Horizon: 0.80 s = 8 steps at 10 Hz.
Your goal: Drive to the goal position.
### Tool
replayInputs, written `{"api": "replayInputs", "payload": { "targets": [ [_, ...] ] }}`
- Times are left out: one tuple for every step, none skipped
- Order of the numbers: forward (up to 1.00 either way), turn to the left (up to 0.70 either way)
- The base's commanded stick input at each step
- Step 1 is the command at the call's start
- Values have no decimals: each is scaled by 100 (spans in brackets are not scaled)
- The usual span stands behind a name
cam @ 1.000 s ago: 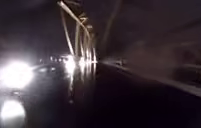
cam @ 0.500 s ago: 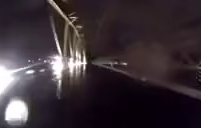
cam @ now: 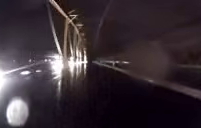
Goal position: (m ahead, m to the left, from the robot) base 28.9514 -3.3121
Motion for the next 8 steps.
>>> {"api": "replayInputs", "payload": {
  "targets": [
    [100,0],
    [100,0],
    [100,0],
    [100,0],
    [100,0],
    [100,0],
    [100,0],
    [100,0]
  ]
}}
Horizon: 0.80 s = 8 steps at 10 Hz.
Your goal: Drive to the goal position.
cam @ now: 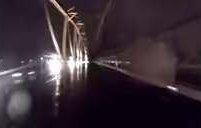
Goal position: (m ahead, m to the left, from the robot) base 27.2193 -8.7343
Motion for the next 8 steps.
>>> {"api": "replayInputs", "payload": {
  "targets": [
    [100,0],
    [100,-3],
    [100,-31],
    [100,-38],
    [100,-36],
    [100,-22],
    [100,0],
    [100,0]
  ]
}}
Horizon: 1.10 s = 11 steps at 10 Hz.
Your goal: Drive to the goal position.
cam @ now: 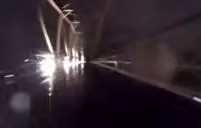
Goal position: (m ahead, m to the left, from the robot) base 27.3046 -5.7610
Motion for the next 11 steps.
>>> {"api": "replayInputs", "payload": {
  "targets": [
    [100,0],
    [100,0],
    [100,0],
    [100,0],
    [100,0],
    [100,0],
    [100,0],
    [100,0],
    [100,0],
    [100,0],
    [100,0]
  ]
}}
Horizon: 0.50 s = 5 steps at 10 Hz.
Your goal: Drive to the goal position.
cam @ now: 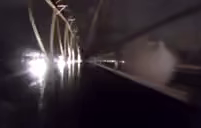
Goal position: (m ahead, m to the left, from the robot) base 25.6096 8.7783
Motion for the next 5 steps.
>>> {"api": "replayInputs", "payload": {
  "targets": [
    [100,0],
    [100,0],
    [100,0],
    [100,0],
    [100,0]
  ]
}}
